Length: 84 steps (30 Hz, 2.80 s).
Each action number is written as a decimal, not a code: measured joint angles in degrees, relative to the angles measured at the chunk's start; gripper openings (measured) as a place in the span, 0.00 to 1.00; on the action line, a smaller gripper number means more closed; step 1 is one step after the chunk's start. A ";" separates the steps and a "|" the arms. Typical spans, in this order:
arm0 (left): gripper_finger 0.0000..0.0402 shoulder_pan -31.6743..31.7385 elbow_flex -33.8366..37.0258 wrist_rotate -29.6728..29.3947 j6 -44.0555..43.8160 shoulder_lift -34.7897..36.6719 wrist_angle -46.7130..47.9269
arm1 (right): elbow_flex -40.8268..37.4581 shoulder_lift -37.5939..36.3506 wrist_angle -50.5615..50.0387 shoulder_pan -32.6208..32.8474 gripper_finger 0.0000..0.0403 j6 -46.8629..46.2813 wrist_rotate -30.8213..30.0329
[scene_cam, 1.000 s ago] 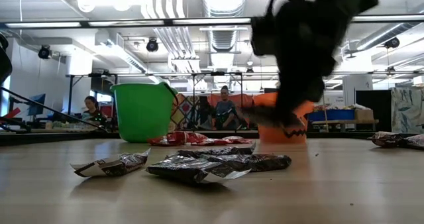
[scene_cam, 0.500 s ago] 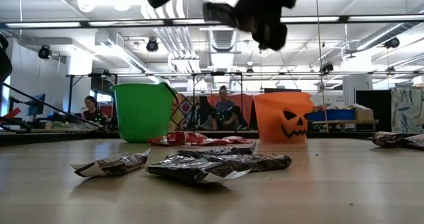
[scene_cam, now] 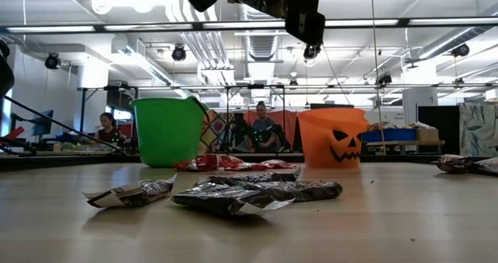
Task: Sort candy
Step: Put the black chocolate into the green bucket
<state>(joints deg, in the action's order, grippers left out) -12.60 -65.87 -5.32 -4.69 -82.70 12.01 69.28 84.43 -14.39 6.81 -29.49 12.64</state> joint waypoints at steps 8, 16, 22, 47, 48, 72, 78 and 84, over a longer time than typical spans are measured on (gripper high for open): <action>0.19 0.00 0.00 0.00 -0.91 0.00 0.96 | 0.00 0.01 0.15 0.00 0.09 0.12 0.00; 0.02 0.02 -0.07 0.34 -2.34 0.05 1.98 | -0.02 0.01 0.68 0.00 0.09 0.14 0.00; 0.01 0.04 -0.09 0.54 -2.44 0.19 2.09 | -0.07 0.01 1.36 0.04 0.10 0.07 -0.27; 0.00 9.50 -0.05 1.92 -0.84 8.02 12.27 | 0.18 -1.87 1.18 -9.86 0.53 -3.04 -0.75; 0.00 10.60 -0.04 1.92 -0.42 8.61 13.68 | 0.48 -1.95 0.96 -11.06 0.54 -2.98 -0.74; 0.00 48.03 0.02 5.47 22.89 13.34 37.31 | 9.93 -1.91 -3.90 -37.42 0.58 6.10 -2.30; 0.00 48.63 0.02 6.36 25.42 8.62 37.35 | 9.88 -1.89 -5.08 -38.94 0.58 12.15 -9.44; 0.00 48.92 0.02 6.14 27.09 4.82 36.99 | 9.84 -1.87 -5.33 -39.50 0.58 14.43 -13.39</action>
<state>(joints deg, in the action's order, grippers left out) 36.32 -65.84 0.82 22.40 -77.87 49.01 79.11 82.56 -19.73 -32.69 -15.06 -0.75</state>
